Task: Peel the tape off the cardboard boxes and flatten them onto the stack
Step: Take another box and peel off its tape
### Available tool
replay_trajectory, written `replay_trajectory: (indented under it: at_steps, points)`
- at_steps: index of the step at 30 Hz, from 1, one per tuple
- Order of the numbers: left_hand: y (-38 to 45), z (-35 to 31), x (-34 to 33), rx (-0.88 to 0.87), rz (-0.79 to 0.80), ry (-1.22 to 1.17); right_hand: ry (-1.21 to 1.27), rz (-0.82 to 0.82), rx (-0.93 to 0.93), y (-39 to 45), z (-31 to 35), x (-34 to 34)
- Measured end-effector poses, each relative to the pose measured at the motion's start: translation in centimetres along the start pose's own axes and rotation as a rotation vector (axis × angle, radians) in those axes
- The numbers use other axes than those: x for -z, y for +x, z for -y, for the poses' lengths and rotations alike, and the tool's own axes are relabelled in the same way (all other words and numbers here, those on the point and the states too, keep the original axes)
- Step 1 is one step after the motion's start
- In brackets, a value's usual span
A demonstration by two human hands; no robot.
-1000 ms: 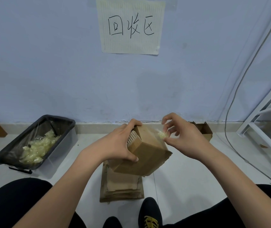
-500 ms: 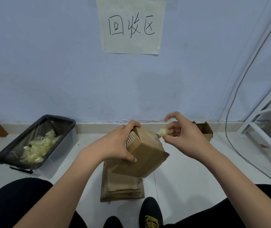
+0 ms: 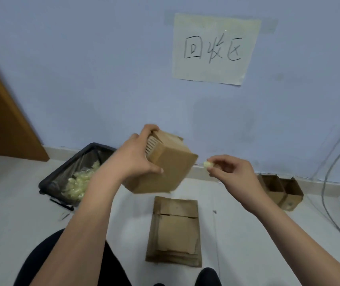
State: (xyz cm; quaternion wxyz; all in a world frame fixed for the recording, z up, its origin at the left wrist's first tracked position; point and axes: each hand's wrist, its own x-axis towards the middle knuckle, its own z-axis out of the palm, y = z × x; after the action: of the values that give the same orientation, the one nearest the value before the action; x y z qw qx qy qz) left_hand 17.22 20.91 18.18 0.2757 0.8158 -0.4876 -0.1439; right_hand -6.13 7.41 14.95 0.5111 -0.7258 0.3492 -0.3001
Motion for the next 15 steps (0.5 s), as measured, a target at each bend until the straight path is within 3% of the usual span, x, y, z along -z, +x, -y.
replay_trajectory:
  at_steps: [8,15]
  points:
    - [-1.8,8.9,9.2,0.274,-0.466,-0.165,0.017,0.126,-0.006,8.1,0.3,-14.4]
    - [-3.6,16.9,9.9,0.58,-0.781,-0.256,0.041,0.234,-0.04,12.5,-3.3,-28.5]
